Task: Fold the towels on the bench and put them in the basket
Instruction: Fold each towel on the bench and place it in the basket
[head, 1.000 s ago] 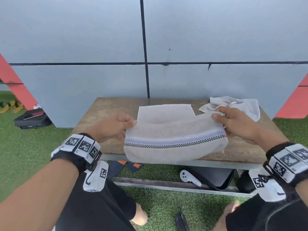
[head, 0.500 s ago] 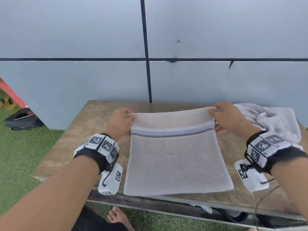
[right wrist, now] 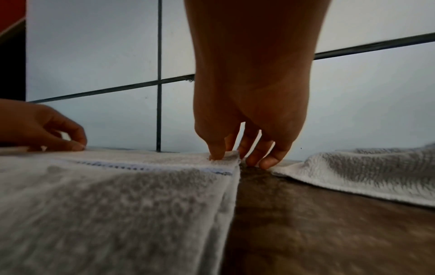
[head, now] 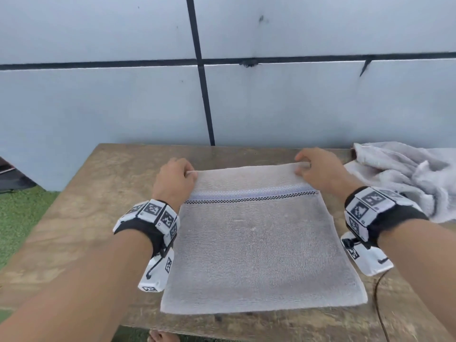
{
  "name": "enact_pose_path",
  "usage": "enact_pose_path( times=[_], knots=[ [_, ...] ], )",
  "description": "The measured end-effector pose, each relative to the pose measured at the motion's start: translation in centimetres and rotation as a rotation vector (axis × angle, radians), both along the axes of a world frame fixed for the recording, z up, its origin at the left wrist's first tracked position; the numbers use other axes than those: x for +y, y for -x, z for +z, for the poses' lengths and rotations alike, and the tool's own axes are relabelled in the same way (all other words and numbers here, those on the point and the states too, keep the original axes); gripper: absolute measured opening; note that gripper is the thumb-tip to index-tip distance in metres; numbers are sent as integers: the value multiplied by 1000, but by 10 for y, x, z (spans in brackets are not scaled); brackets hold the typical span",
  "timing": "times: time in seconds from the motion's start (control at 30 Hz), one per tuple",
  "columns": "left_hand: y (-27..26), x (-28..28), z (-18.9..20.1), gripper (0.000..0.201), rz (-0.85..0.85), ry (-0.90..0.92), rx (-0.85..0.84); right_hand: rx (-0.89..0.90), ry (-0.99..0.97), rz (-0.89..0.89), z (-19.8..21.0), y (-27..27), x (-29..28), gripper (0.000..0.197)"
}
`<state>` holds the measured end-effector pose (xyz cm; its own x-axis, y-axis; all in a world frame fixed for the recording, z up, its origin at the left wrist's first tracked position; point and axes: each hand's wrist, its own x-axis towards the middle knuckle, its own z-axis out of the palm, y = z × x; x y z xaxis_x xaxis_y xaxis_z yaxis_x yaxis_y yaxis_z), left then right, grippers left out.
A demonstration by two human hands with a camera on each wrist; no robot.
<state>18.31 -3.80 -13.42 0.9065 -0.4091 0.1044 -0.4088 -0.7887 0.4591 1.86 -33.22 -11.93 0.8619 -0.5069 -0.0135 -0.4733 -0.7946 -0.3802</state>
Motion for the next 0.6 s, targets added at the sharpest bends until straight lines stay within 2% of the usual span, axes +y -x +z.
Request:
enact_pose_path(
  times=[0.13, 0.23, 0.33, 0.4, 0.47, 0.6],
  knots=[
    [9, 6, 7, 8, -37, -10, 49, 116, -30, 16, 6, 7, 13, 15],
    [20, 15, 19, 9, -65, -118, 116, 164, -41, 25, 12, 23, 25, 7],
    [37, 24, 31, 7, -81, -255, 185, 41, -97, 37, 19, 49, 40, 8],
    [54, 26, 37, 14, -103, -294, 138, -105, -186, 61, 27, 71, 54, 8],
    [78, 22, 46, 24, -201, -151, 81, -229, -245, 112, 37, 94, 71, 10],
    [151, 5, 68, 23, -585, 279, 102, -365, -344, 180, 59, 131, 107, 13]
  ],
)
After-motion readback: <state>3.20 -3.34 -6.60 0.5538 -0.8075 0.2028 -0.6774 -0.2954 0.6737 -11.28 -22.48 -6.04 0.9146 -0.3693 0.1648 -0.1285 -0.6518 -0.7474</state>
